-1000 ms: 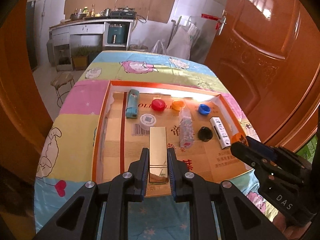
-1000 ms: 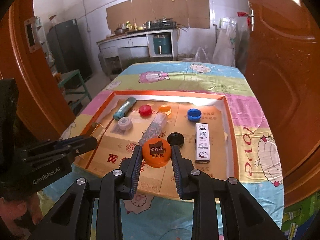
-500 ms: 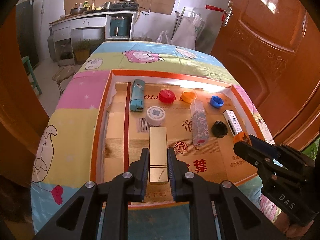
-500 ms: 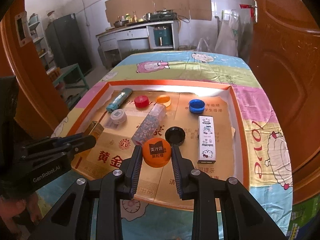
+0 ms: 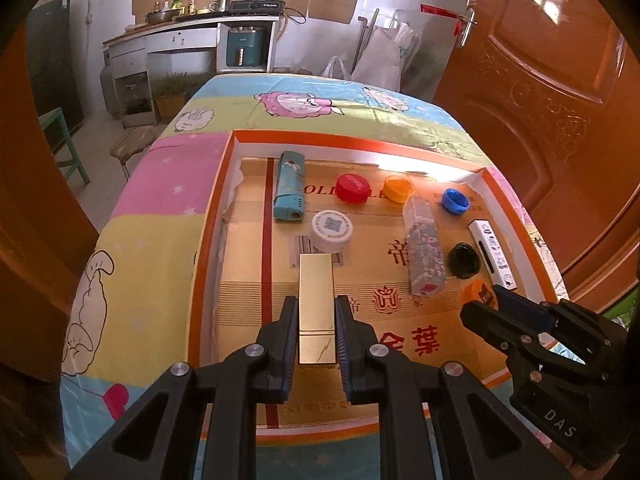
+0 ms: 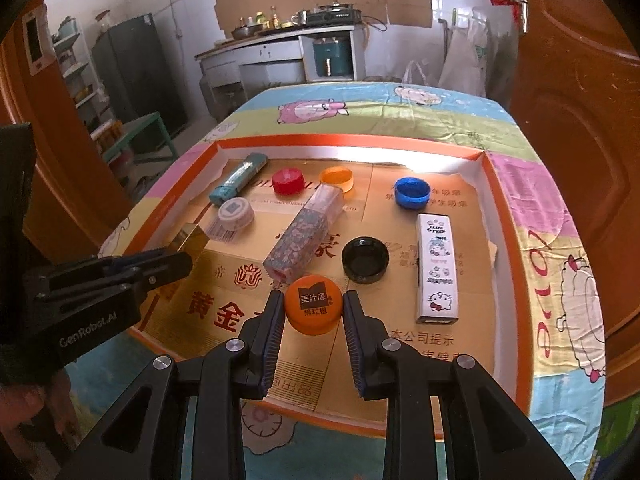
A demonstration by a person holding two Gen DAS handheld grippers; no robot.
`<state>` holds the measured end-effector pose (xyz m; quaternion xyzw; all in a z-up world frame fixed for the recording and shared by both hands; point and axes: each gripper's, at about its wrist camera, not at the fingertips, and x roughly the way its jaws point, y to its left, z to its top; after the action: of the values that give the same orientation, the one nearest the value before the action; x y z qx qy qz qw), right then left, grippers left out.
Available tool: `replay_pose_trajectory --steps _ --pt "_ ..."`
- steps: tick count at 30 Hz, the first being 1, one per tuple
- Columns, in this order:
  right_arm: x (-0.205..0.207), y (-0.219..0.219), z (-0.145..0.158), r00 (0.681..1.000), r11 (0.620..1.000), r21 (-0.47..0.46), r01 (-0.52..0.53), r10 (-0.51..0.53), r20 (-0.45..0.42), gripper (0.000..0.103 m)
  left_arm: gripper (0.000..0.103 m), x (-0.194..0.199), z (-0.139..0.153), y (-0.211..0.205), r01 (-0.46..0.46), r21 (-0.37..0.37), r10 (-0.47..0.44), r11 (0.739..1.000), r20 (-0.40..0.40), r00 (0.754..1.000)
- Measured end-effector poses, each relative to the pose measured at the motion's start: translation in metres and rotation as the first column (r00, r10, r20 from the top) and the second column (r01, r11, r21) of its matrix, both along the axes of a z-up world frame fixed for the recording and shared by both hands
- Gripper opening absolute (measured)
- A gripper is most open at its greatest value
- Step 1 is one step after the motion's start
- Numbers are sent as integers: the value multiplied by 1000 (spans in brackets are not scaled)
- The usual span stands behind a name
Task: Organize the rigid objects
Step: 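Carry the orange container and gold box over the tray with both tools, then lower the orange container and gold box into the tray and open both tools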
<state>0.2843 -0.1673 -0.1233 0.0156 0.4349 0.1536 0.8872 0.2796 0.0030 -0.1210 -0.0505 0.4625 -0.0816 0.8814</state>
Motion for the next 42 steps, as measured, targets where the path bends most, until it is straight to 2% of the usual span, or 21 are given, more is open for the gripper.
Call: replay_pose_trajectory --steps 10,15,32,37,40,42 --pt "6 5 -8 1000 1000 -21 -8 8 -16 30 18 4 -7 -1 -3 19 3 1000 -1 1000" --pt "6 10 -11 1000 996 -87 0 0 3 30 18 5 -9 -1 -2 17 2 1000 7 1000" --pt "10 15 -17 1000 992 -128 -6 6 0 31 20 8 -13 0 -2 7 2 1000 11 1000" --pt "9 12 -17 1000 994 -106 3 -4 -4 31 20 7 -12 0 0 5 -1 1000 18 1000" --pt "8 10 -17 1000 995 -97 9 -9 -6 36 22 5 -11 1 -1 5 1 1000 28 1000" --pt "8 9 -16 1000 996 -92 11 -11 -8 41 28 4 -8 1 -3 3 3 1000 43 999"
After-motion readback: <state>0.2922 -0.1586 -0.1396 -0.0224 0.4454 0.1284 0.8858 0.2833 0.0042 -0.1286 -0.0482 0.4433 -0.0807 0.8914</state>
